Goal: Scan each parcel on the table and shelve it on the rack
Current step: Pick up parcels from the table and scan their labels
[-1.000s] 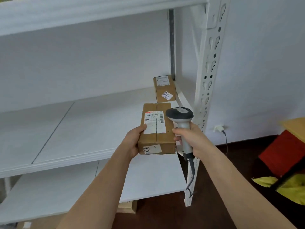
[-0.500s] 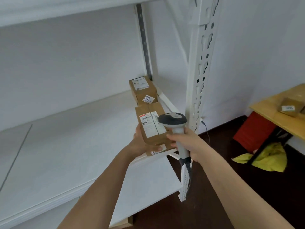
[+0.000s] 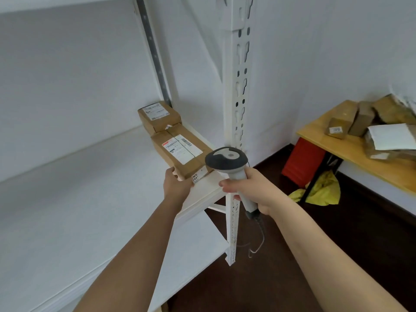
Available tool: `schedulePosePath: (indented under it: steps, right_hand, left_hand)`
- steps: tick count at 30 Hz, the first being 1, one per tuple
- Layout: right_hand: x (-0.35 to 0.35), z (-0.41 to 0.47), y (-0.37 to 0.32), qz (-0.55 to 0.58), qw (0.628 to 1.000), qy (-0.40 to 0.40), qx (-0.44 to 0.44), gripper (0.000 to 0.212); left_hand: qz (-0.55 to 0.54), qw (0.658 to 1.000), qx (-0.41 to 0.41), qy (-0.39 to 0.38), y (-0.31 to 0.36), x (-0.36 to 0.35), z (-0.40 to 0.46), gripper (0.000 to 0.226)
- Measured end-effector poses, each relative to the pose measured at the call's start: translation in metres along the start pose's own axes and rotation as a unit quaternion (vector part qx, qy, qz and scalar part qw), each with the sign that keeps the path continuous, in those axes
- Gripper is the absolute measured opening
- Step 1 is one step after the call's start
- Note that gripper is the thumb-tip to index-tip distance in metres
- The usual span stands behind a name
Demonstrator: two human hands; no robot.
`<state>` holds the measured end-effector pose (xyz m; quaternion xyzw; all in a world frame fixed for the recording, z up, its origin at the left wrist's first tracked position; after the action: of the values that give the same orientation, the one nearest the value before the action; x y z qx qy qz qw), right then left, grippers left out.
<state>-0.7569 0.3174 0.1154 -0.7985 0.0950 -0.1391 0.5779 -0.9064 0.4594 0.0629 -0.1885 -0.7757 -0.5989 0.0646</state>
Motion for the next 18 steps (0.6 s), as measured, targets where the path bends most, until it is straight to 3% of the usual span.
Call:
schedulePosePath:
  steps: [3,5,7,8,13,18]
  right_hand:
    - [0.003,-0.011,-0.001,0.0,1.0,0.003,0.005,0.027]
    - [0.006,-0.022,-0.003,0.012,1.0,0.008,0.012,0.027]
    - [0.011,-0.034,-0.004,0.024,0.999,0.017,0.018,0.026]
    - [0.014,-0.041,-0.004,0.03,0.999,0.026,0.02,0.025]
    - [0.038,-0.075,0.012,0.112,0.987,0.113,0.019,0.024]
    - [0.076,-0.11,0.038,0.185,0.965,0.185,0.012,0.025]
  left_hand:
    - [-0.019,1.0,0.021,-0.009,-0.001,-0.007,-0.008,0.066]
    - [-0.001,0.999,0.029,0.035,0.003,-0.007,-0.016,0.044]
    - [0.01,0.994,-0.013,0.105,0.013,-0.004,-0.031,0.017]
    - [0.002,0.992,-0.051,0.118,0.019,-0.004,-0.038,0.014]
    - [-0.033,0.955,-0.293,0.03,0.047,-0.039,-0.086,0.029]
    - [-0.005,0.925,-0.375,-0.065,0.046,-0.096,-0.122,0.025]
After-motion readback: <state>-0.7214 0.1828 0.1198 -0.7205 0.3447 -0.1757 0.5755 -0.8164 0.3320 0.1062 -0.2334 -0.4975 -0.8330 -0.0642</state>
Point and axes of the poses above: each hand's wrist, its own z-axis towards the middle knuckle, its own x-axis out of the back of the hand, y = z × x, the point moved 3 cm from there along z, towards the middle knuckle, and after that the axes turned 1 degree about x, right-handed, at the moved point
